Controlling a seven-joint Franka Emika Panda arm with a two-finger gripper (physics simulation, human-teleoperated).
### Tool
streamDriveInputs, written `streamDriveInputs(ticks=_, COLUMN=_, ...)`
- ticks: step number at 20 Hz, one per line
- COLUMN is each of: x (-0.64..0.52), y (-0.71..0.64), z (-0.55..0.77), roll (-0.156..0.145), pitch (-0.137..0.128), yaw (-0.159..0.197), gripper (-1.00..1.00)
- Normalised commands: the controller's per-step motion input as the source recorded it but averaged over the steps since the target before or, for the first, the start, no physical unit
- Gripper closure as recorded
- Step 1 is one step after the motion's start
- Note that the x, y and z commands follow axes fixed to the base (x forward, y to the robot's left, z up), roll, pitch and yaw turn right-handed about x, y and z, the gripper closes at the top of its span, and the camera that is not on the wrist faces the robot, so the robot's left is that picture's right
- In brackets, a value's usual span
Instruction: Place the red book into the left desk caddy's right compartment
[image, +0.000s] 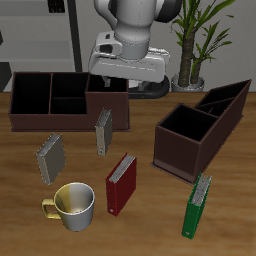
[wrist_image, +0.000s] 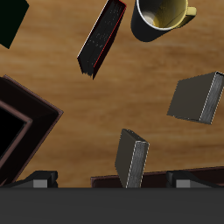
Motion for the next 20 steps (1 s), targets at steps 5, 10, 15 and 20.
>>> streamDriveInputs(ticks=5, x=0.32, y=0.12, z=0.11, roll=-0.024, pitch=-0.015, yaw=-0.021, gripper=-1.0)
streamDriveInputs(ticks=10, x=0.32, y=0.02, z=0.18, roll=-0.024, pitch=-0.062, yaw=0.017, gripper=-1.0)
streamDriveInputs(ticks=15, x=0.34, y=0.0, z=0.01, roll=-0.042, pitch=-0.03, yaw=0.012, gripper=-1.0)
streamDriveInputs(ticks=20, x=0.29, y=0.15, z=-0.06, roll=0.063, pitch=-0.02, yaw=0.03, gripper=-1.0)
